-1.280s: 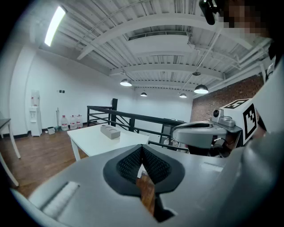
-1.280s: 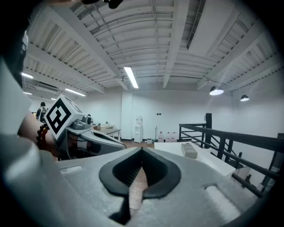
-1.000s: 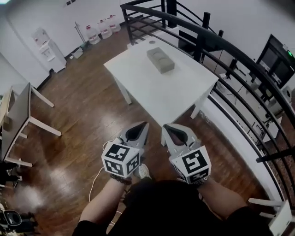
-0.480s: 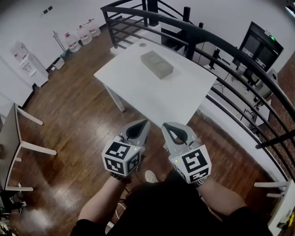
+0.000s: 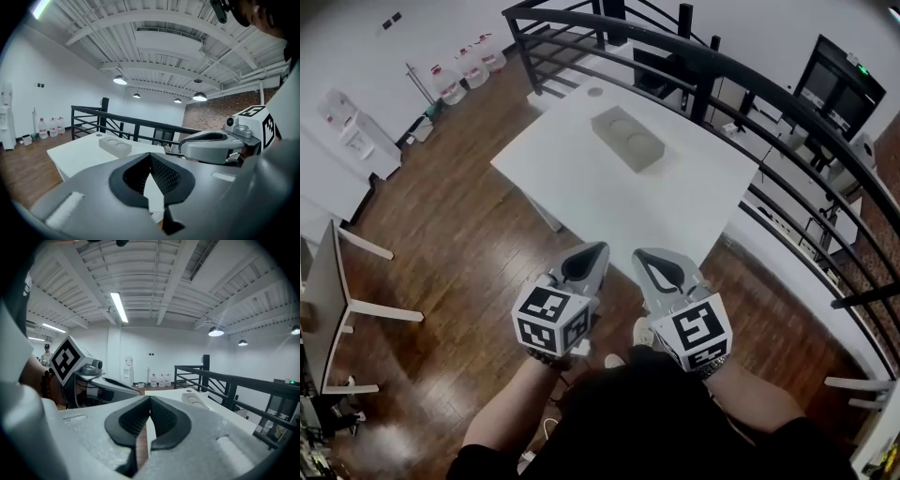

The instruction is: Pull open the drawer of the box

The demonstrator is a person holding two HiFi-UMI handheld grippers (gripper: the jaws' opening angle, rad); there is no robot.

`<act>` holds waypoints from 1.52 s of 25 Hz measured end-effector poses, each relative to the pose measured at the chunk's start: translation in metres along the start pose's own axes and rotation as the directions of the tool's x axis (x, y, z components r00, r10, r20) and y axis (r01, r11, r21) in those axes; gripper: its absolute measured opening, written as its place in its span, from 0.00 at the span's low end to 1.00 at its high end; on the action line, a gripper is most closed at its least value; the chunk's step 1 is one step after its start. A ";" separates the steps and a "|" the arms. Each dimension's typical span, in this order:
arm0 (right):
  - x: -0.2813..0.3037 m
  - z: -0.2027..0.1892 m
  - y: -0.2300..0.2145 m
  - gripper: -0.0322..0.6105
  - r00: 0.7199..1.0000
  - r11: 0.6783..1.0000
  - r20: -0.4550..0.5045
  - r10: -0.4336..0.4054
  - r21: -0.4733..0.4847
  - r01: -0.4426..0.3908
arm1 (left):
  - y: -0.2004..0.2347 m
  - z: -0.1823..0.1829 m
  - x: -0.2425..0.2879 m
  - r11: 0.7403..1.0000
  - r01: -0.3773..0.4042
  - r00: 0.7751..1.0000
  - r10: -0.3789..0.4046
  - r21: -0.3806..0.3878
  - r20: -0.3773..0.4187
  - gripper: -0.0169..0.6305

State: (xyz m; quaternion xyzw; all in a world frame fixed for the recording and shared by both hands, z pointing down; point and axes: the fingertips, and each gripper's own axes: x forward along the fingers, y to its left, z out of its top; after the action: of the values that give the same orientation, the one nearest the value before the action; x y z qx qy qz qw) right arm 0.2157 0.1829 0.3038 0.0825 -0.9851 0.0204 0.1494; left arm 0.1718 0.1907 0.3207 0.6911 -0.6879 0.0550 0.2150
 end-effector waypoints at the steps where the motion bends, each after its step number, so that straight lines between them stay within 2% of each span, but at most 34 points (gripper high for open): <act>1: 0.007 0.000 -0.006 0.04 1.000 1.000 0.001 0.008 0.003 -0.008 | 0.005 0.002 0.007 1.000 -0.007 1.000 0.007 0.003 -0.003 0.05; 10: 0.050 0.008 -0.047 0.04 0.999 0.999 0.022 0.031 0.045 -0.032 | 0.035 0.021 0.054 0.999 -0.021 0.999 0.023 0.041 -0.040 0.05; 16: 0.073 0.010 -0.061 0.04 1.000 0.998 0.017 -0.004 0.059 0.003 | 0.055 0.030 0.072 0.999 0.001 0.999 0.002 0.053 -0.054 0.05; 20: 0.094 0.016 -0.069 0.04 0.998 0.997 0.023 -0.059 0.061 0.057 | 0.073 0.036 0.084 0.997 0.049 0.997 -0.045 0.060 -0.063 0.05; 25: 0.135 0.017 -0.074 0.04 0.990 0.987 -0.004 -0.138 0.087 0.138 | 0.115 0.043 0.100 0.989 0.126 0.990 -0.120 0.081 -0.071 0.05; 32: 0.201 0.027 -0.066 0.04 0.964 0.958 -0.035 -0.263 0.113 0.265 | 0.180 0.045 0.109 0.959 0.266 0.960 -0.254 0.102 -0.114 0.05; 38: 0.243 0.030 -0.055 0.04 0.930 0.921 -0.056 -0.363 0.132 0.367 | 0.222 0.043 0.110 0.924 0.366 0.926 -0.350 0.112 -0.140 0.05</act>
State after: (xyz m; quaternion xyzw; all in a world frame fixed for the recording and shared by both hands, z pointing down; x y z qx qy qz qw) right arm -0.0122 0.0888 0.3484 0.2744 -0.9462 0.0625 0.1597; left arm -0.0485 0.0810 0.3719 0.8136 -0.5309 0.1019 0.2140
